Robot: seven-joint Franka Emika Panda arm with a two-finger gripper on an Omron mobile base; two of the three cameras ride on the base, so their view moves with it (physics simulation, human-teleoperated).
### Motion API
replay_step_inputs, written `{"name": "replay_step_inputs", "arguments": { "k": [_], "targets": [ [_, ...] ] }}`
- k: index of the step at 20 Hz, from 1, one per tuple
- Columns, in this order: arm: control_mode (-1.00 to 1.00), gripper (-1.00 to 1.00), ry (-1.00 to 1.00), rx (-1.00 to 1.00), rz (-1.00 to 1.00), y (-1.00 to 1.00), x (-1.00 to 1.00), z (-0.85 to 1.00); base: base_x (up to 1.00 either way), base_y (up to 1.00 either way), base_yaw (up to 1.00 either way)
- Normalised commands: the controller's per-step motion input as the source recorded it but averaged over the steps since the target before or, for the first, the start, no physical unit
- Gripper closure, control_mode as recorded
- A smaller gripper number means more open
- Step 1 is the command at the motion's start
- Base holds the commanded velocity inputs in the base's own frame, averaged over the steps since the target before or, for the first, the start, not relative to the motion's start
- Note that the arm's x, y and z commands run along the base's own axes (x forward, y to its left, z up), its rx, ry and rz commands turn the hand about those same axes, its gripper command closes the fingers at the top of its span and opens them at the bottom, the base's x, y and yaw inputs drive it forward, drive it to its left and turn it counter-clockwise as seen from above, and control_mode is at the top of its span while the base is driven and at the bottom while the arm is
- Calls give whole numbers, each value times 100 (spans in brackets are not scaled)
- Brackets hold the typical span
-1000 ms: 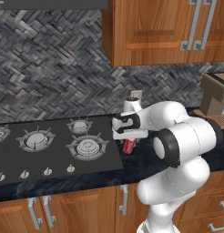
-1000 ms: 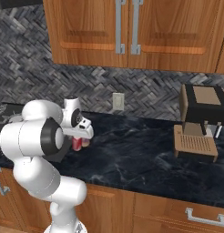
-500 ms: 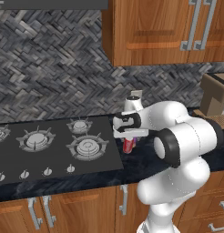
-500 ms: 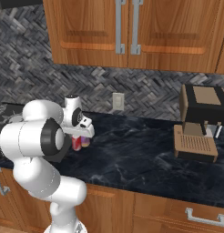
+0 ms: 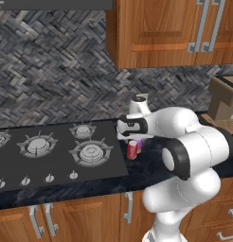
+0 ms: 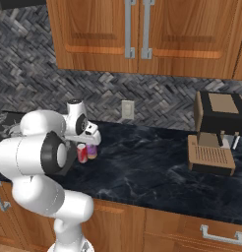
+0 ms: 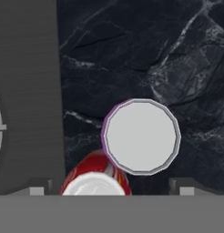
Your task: Four empty soda cans are scattered around the kitchen. Gather all the cans and cluster them next to the stove for recycling.
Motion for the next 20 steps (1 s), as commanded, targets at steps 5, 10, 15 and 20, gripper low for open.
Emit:
{"name": "replay_step_inputs", "arguments": {
  "k": [5,10,15,20],
  "targets": [
    [-100,-100,-2,0,0,3,-1,22,0,0,0],
    [-100,-100,0,1,0,0,-14,22,0,0,0],
    [-100,-100,3,2,0,0,-33,14,0,0,0],
    [-100,-100,1,1,0,0,-46,9,0,0,0]
  ]
}}
